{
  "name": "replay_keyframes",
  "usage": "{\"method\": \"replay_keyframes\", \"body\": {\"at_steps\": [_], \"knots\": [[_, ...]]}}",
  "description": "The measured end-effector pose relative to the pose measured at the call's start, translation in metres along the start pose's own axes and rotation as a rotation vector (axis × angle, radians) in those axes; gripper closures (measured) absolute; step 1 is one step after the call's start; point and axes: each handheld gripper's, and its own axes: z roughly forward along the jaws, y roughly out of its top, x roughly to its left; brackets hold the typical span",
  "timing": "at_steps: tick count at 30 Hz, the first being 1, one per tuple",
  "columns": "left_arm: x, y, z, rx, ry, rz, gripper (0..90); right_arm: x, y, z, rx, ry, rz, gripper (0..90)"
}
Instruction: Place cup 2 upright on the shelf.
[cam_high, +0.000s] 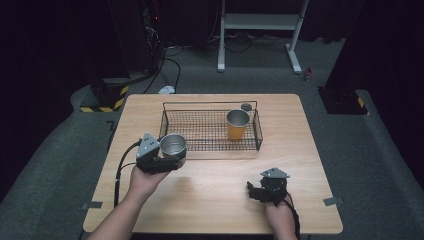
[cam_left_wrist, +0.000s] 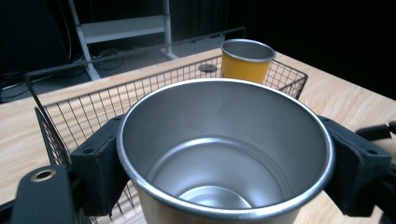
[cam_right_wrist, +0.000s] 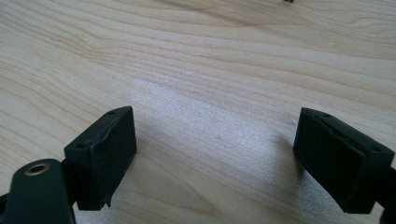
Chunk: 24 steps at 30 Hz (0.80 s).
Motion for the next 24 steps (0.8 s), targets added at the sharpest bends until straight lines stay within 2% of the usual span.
{"method": "replay_keyframes", "body": {"at_steps": [2, 9, 11, 15, 18, 24], "knots": [[0.002, 0.006, 0.003, -0.006, 0.0, -0.006, 15.1, 0.0, 0.0, 0.0, 0.0, 0.0, 0.0, 13.3], [0.007, 0.025, 0.013, -0.024, 0.012, 0.01, 15.1, 0.0, 0.0, 0.0, 0.0, 0.0, 0.0, 13.3], [0.009, 0.03, 0.017, -0.016, 0.02, 0.017, 15.1, 0.0, 0.0, 0.0, 0.001, 0.001, 0.001, 13.4], [0.014, 0.036, 0.026, -0.011, 0.028, 0.004, 15.1, 0.0, 0.0, 0.0, 0.001, 0.004, -0.007, 13.4], [0.017, 0.039, 0.032, -0.001, 0.037, 0.018, 15.1, 0.0, 0.0, 0.0, 0.001, 0.004, -0.006, 13.4], [0.024, 0.042, 0.046, 0.012, 0.052, 0.003, 15.1, 0.0, 0.0, 0.0, 0.001, 0.004, -0.006, 13.4]]}}
